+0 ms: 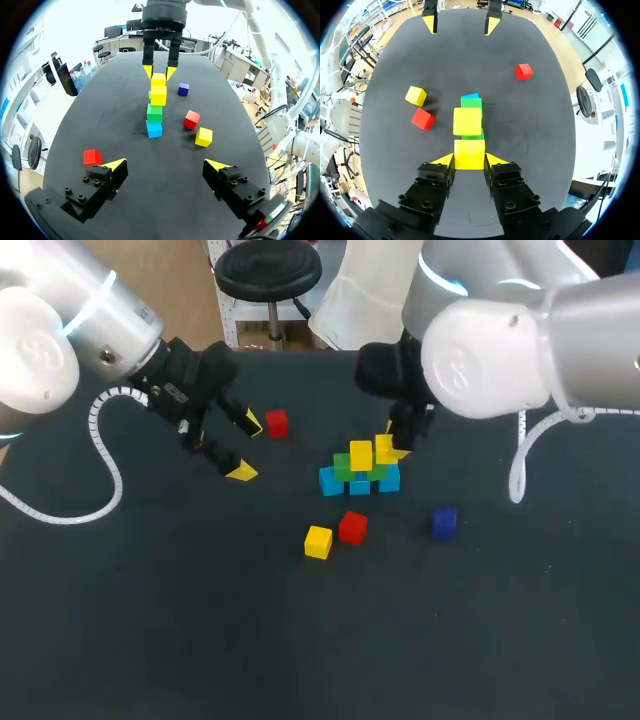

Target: Place the blue cubes, place green cubes on the blue cubes, place the yellow cubes on the green cubes, then place the red cubes on the yellow cubes, and place purple cube on the red cubes.

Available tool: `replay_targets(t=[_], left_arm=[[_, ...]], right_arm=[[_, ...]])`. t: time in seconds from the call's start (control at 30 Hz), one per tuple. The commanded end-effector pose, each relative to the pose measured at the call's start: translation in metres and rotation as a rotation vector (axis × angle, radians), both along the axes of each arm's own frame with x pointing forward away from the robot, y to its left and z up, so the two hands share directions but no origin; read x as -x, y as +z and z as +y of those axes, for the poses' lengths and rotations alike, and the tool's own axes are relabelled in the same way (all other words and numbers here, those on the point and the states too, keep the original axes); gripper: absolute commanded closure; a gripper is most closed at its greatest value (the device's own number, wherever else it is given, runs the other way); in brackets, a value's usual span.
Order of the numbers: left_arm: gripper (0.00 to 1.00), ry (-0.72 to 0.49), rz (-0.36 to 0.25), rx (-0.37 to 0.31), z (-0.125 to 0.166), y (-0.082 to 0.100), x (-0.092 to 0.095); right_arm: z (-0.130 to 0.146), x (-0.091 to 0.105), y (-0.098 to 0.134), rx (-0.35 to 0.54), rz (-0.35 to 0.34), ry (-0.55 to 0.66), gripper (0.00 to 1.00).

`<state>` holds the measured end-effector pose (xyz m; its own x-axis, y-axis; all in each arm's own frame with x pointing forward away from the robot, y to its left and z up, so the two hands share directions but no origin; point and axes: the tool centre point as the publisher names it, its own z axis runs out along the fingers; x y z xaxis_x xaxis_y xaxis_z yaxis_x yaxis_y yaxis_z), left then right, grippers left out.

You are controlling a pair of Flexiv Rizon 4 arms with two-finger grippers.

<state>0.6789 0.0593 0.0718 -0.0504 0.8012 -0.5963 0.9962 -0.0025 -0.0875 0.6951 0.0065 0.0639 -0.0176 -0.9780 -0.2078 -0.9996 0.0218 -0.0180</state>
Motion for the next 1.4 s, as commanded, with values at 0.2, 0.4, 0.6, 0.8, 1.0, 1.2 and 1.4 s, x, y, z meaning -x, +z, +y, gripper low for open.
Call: replay_targets(t=[0.2, 0.4, 0.6, 0.8, 1.0, 1.2, 1.4], left_arm=[[0.0, -0.002, -0.003, 0.002, 0.001, -0.0006, 0.0004], [0.0, -0.002, -0.003, 0.002, 0.001, -0.0006, 0.0004], [0.0, -0.002, -0.003, 0.002, 0.001, -0.0006, 0.0004], [0.0, -0.002, -0.003, 0.002, 0.001, -0.0006, 0.0004], [0.0, -0.002, -0.003, 0.002, 0.001, -0.0006, 0.0004], [0.0, -0.002, -0.003, 0.002, 0.001, -0.0006, 0.0004], [0.0, -0.002, -0.003, 0.002, 0.001, -0.0006, 0.0004]], right_arm=[[-0.0022, 0.005, -0.0048, -0.018, -0.01, 0.005, 1.0], [-0.0005, 0.0036, -0.0057, -0.026, -0.009, 0.011, 1.0], [0.0011, 0.0007, -0.0056, -0.024, -0.01, 0.016, 1.0], [0.0028, -0.0009, -0.0062, -0.022, -0.007, 0.022, 1.0], [0.0042, -0.0017, -0.0075, -0.022, -0.003, 0.026, 1.0], [0.0048, -0.0028, -0.0076, -0.022, -0.003, 0.027, 1.0], [0.0051, -0.0039, -0.0079, -0.022, -0.001, 0.029, 1.0]])
